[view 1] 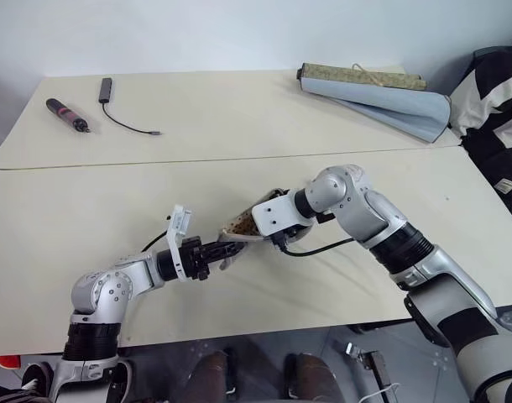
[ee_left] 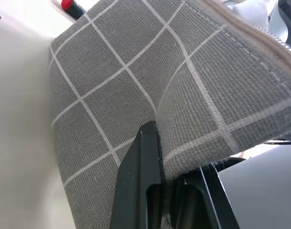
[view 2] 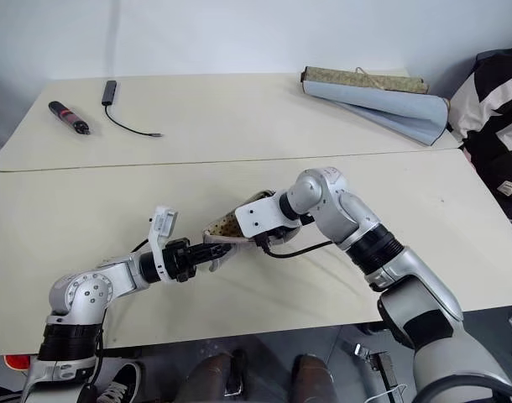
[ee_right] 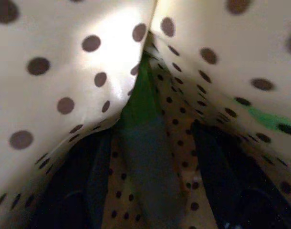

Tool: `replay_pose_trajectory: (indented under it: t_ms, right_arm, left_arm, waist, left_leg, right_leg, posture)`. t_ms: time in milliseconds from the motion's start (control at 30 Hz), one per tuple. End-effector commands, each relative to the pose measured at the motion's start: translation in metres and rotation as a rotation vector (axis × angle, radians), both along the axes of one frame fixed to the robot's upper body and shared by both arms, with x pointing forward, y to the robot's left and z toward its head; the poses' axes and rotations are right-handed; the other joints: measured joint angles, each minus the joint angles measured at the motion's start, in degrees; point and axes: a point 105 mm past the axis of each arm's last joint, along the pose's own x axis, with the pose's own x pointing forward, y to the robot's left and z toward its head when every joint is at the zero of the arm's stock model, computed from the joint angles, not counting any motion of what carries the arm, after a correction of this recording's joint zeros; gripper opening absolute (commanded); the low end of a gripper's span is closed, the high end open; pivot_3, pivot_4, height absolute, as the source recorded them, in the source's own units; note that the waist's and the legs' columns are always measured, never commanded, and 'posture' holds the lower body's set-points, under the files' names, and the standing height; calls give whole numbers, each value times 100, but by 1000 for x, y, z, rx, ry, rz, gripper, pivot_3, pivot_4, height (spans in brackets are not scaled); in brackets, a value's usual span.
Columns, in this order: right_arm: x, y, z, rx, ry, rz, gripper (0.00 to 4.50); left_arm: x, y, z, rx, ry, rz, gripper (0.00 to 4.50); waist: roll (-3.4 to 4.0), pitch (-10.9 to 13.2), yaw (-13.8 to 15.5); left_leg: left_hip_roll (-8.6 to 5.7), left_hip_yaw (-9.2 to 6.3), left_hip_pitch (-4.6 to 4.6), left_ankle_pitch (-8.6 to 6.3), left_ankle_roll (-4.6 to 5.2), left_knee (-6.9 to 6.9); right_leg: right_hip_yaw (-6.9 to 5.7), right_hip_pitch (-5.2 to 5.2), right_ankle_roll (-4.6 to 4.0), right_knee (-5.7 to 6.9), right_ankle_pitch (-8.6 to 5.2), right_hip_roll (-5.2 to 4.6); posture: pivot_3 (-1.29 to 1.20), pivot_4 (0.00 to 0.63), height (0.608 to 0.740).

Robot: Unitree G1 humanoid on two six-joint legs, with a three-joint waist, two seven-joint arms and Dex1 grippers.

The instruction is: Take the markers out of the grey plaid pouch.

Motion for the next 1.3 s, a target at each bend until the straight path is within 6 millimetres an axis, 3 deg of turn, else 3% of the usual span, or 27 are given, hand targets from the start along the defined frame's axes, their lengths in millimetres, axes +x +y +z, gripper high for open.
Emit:
replay_pose_trajectory:
  t_ms: [33,200,333,400,500,567,867,967,1067,1300]
  right_arm:
    - [8,2,-13,-14,-23,-19,2750]
    - [11,3,-29,-31,-20,-14,2750]
    - [10,4,-31,-14,3,-20,2750]
    - [9,4,-28,2,13,-24,2339]
    - [8,2,-16,28,4,-27,1462]
    - [6,0,-6,49,3,-26,1135]
    - [-16,-1,44,259,80,-17,1094]
    - [-16,-16,61,324,85,-70,1093]
    - [-15,-23,65,362,99,-112,1093]
    - [-29,-35,83,486,202,-143,1071]
  left_arm:
    - [-9,-6,11,-36,-55,-61,0]
    - [-11,-8,12,-41,-58,-68,0]
    - [-10,-8,12,-42,-62,-60,0]
    - [-10,-7,12,-40,-67,-54,0]
    - [-8,-6,11,-29,-73,-40,0]
    - [-8,-5,11,-30,-74,-34,0]
    - [1,4,4,31,-123,36,0]
    - [10,10,2,87,-170,86,0]
    - [11,13,1,100,-184,89,0]
    - [35,24,10,154,-335,238,0]
  waist:
    - [-1,-1,-10]
    - [-9,-6,-35]
    - [-10,-6,-38]
    - [-10,-6,-38]
    - [-10,-6,-37]
    - [-10,-6,-26]
    - [-10,-5,4]
    - [-10,-5,6]
    - [-10,-5,6]
    - [-10,-5,18]
  left_leg:
    - [0,0,1,0,0,0]
    - [6,3,18,-5,-25,0]
    - [11,10,44,-14,-47,-1]
    - [16,14,52,-16,-53,-2]
    - [24,19,54,-18,-60,-2]
    - [27,22,53,-19,-62,-3]
    - [27,16,25,-21,-63,-4]
    - [30,16,24,-22,-64,-4]
    - [29,17,18,-22,-64,-4]
    - [30,14,6,-23,-63,-4]
  right_leg:
    - [1,0,0,1,0,0]
    - [12,5,-8,14,-4,9]
    - [26,14,-18,27,-10,11]
    - [33,16,-22,28,-12,16]
    - [45,13,-24,29,-13,26]
    - [50,10,-26,34,-14,30]
    - [68,-9,-28,24,-15,29]
    - [64,-10,-28,24,-15,31]
    - [63,-15,-28,20,-15,29]
    - [56,-20,-29,16,-14,25]
  posture:
    - [0,150,740]
    - [0,150,740]
    - [0,150,740]
    - [0,150,740]
    - [0,150,740]
    - [0,150,740]
    - [0,150,740]
    - [0,150,740]
    - [0,150,740]
    - [0,150,740]
